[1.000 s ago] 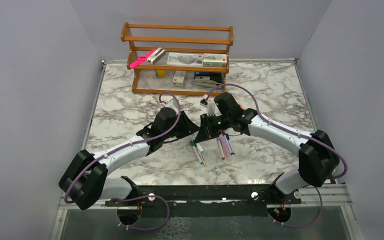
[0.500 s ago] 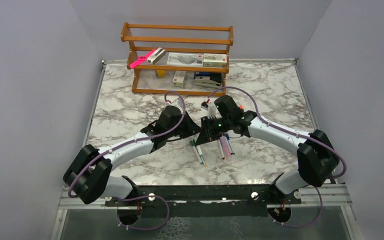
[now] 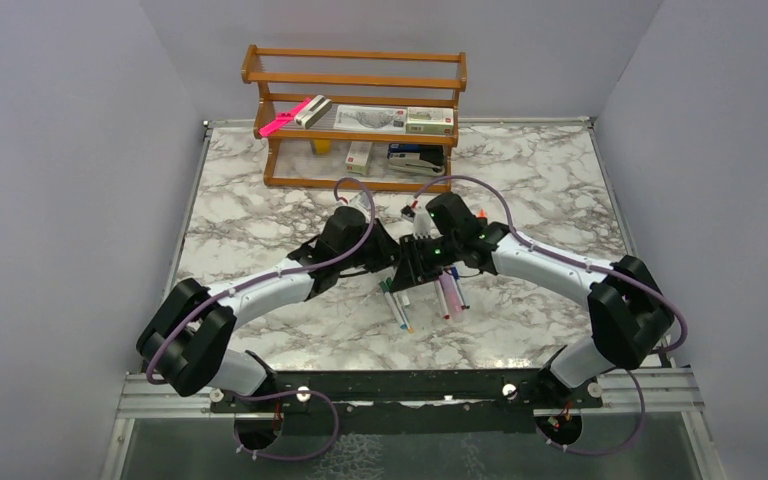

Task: Open the pen caps

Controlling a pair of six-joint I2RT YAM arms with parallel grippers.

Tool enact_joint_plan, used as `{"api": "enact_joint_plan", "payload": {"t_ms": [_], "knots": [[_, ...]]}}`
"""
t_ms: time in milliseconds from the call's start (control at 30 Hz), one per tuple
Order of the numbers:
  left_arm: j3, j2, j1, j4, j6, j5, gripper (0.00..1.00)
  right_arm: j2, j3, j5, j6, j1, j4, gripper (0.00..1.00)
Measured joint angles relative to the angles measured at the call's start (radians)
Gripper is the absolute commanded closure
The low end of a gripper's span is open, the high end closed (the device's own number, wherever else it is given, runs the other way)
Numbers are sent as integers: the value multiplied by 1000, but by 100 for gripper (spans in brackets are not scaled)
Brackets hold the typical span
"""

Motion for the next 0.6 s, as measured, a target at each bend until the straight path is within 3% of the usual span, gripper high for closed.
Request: {"api": "enact_joint_plan", "payload": {"t_ms": [200,467,600], "knots": [[-15,3,0,38,-34,17,100,7,-30,2,19,2,38,99],[-17,29,33,51,-35,81,100,-27,-105,5,33,5,119,99],[6,39,128,68,-31,117,100,-80,-169,0,39,15,127,99]]}}
